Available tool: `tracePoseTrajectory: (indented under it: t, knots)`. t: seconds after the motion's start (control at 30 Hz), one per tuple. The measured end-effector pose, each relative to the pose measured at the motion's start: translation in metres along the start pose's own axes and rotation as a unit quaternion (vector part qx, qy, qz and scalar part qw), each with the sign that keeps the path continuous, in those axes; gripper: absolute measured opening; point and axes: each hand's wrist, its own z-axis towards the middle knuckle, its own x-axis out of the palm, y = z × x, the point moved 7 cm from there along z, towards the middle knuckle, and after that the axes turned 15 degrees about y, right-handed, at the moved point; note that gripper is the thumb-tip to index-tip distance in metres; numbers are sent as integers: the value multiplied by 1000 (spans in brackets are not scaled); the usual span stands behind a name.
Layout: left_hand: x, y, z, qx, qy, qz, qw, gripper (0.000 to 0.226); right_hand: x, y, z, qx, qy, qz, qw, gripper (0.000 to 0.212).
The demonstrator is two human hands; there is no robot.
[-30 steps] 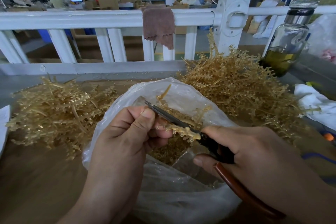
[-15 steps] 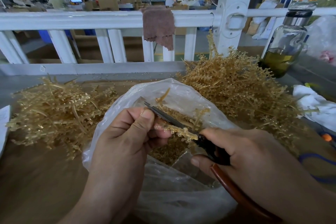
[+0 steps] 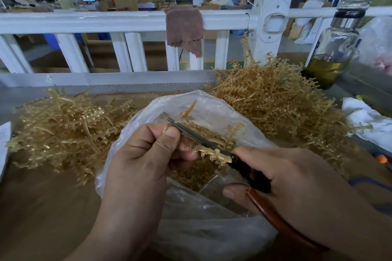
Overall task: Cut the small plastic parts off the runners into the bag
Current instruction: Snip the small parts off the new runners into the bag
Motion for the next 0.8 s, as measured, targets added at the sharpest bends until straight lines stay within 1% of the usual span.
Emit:
tracePoseTrajectory:
  t: [0.17, 0.33, 0.43, 0.57, 0.8]
  knots:
    - [0, -1, 0, 1, -1, 2, 1000, 19, 0, 0, 0, -1, -3, 0, 1000, 41]
    - [1, -1, -1, 5, 1, 5, 1000, 18, 0, -1, 0, 8, -11, 9, 1000, 38]
    - [2, -2, 0, 10, 6, 2, 1000, 18, 1, -1, 2, -2, -15, 41, 999, 35]
    - [2, -3, 0, 17, 9, 2, 1000, 17, 2, -2, 2, -3, -15, 57, 998, 42]
    - [3, -3, -1, 15, 9, -2, 1000, 17, -1, -3, 1, 10, 0, 52, 999, 46]
